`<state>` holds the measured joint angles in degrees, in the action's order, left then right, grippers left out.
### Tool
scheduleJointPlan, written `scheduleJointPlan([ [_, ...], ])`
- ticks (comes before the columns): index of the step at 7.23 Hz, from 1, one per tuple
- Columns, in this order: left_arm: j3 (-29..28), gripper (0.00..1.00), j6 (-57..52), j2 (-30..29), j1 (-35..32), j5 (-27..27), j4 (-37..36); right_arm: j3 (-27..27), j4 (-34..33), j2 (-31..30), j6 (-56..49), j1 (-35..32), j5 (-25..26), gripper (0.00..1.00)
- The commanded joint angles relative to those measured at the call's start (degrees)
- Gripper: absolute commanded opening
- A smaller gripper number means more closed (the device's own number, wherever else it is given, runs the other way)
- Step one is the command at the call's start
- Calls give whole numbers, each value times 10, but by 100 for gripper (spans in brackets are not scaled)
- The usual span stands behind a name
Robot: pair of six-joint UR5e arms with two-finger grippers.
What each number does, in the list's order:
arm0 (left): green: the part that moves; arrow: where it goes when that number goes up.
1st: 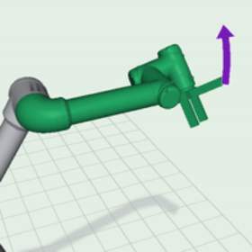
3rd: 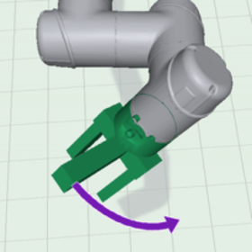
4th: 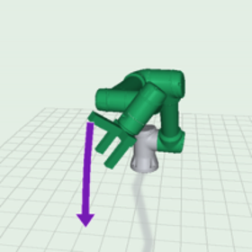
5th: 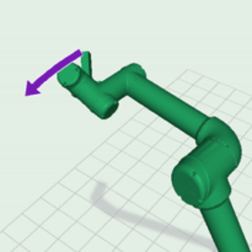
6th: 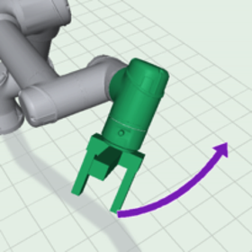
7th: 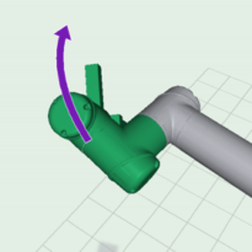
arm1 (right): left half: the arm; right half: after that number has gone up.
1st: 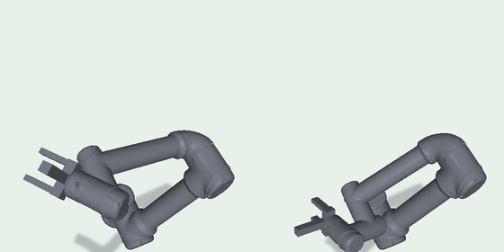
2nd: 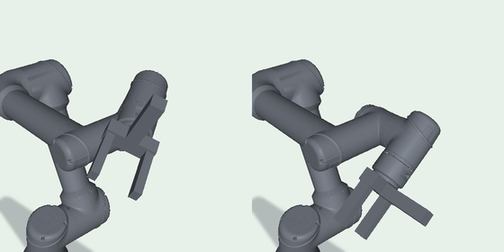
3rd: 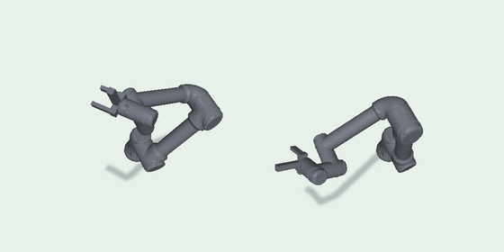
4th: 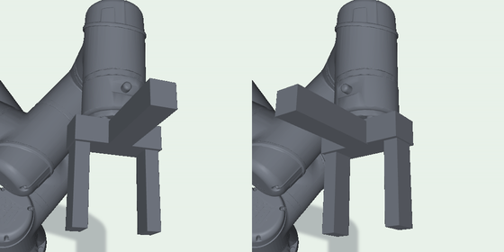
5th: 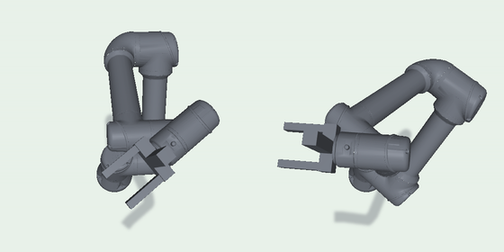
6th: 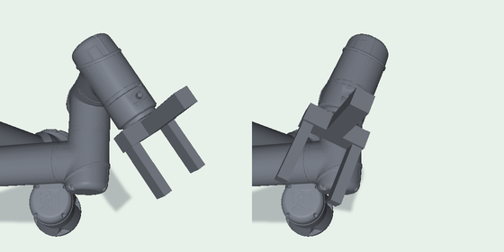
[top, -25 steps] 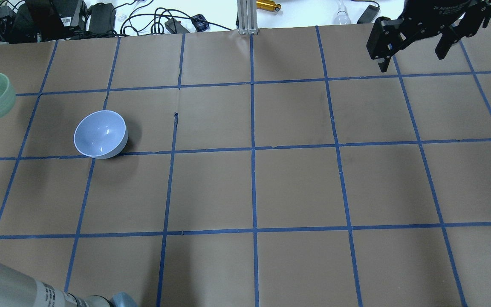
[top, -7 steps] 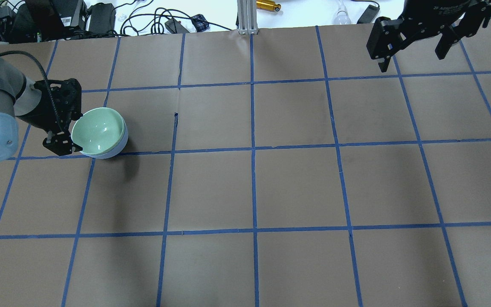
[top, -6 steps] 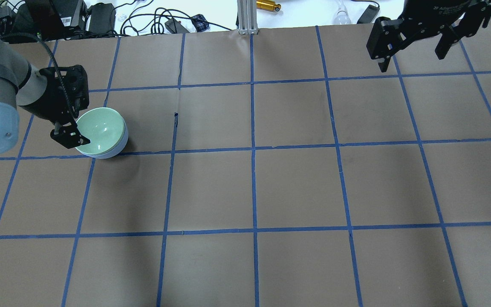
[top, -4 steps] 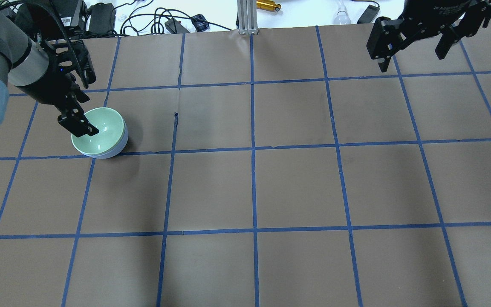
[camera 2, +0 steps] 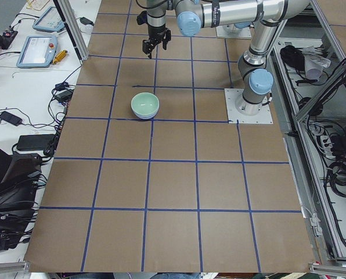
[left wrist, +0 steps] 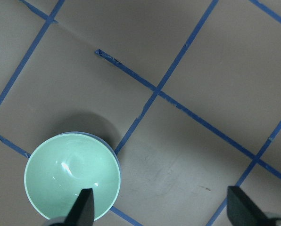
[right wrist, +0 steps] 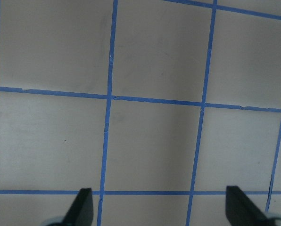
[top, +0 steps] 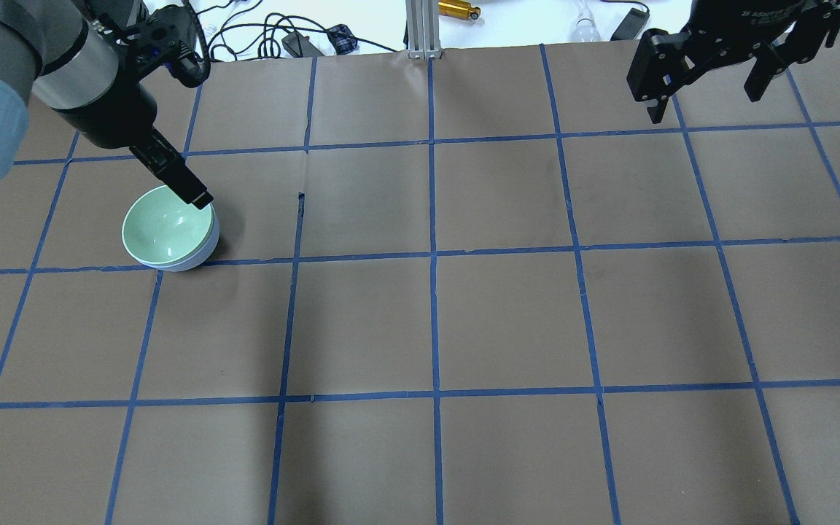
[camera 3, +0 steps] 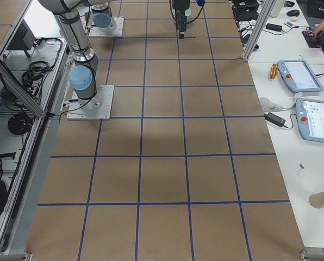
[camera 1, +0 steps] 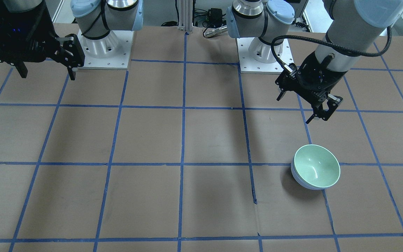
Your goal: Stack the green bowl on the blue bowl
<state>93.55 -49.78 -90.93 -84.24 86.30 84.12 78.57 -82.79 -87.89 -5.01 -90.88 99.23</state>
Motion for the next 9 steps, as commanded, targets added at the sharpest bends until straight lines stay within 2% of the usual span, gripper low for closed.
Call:
scheduleJointPlan([
  [1,-4,100,137,20,-20,4,22,0,0,0,0,0,0,100],
  [5,-13,100,409,32,-43,4,34,0,0,0,0,0,0,100],
  [6,-13,100,448,38,-64,8,33,0,0,0,0,0,0,100],
  [9,-18,100,462,37,-73,57,33,0,0,0,0,0,0,100],
])
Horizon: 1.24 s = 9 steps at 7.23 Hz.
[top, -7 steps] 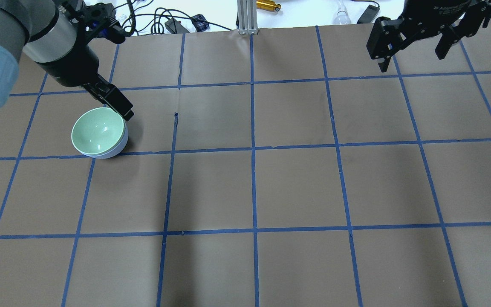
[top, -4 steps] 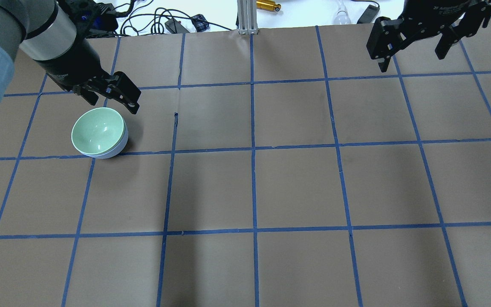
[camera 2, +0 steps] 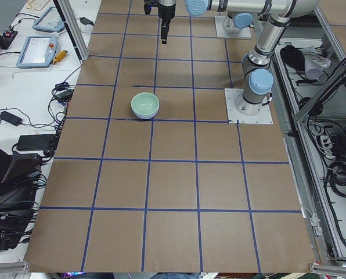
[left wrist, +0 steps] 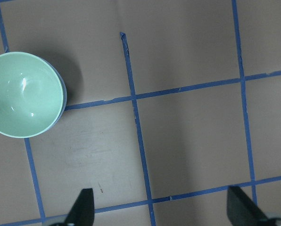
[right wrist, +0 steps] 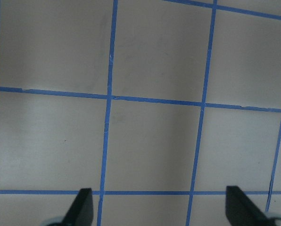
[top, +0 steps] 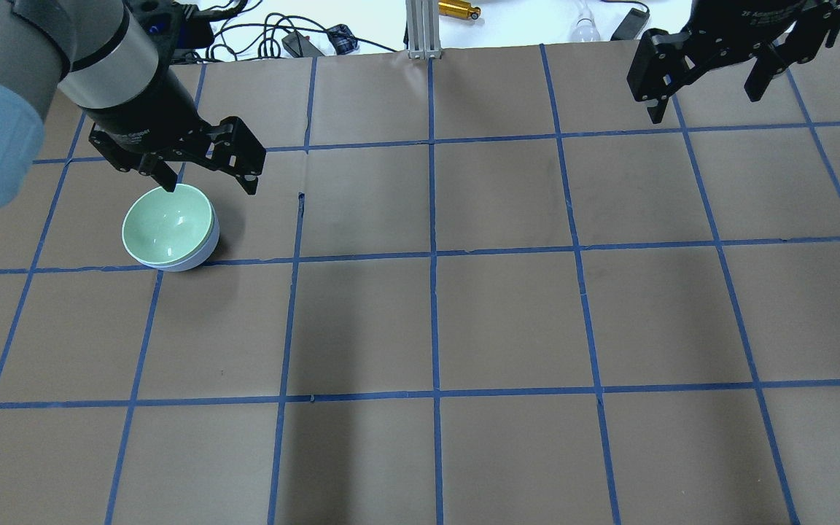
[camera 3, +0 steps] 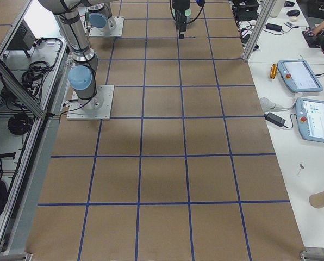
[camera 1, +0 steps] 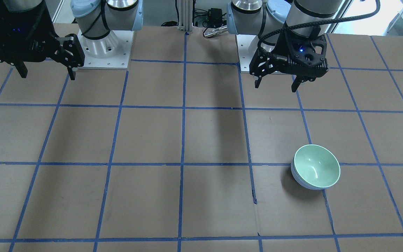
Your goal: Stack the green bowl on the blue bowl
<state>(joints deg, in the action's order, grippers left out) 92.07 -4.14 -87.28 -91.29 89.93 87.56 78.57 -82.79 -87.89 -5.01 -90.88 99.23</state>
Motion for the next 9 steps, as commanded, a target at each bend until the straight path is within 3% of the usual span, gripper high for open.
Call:
scheduleJointPlan([
  [1,-3,100,4,1,2,23,-3,0,0,0,0,0,0,100],
  [4,-35,100,5,-34,7,21,-6,0,0,0,0,0,0,100],
  [9,-34,100,24,-33,5,22,-5,0,0,0,0,0,0,100],
])
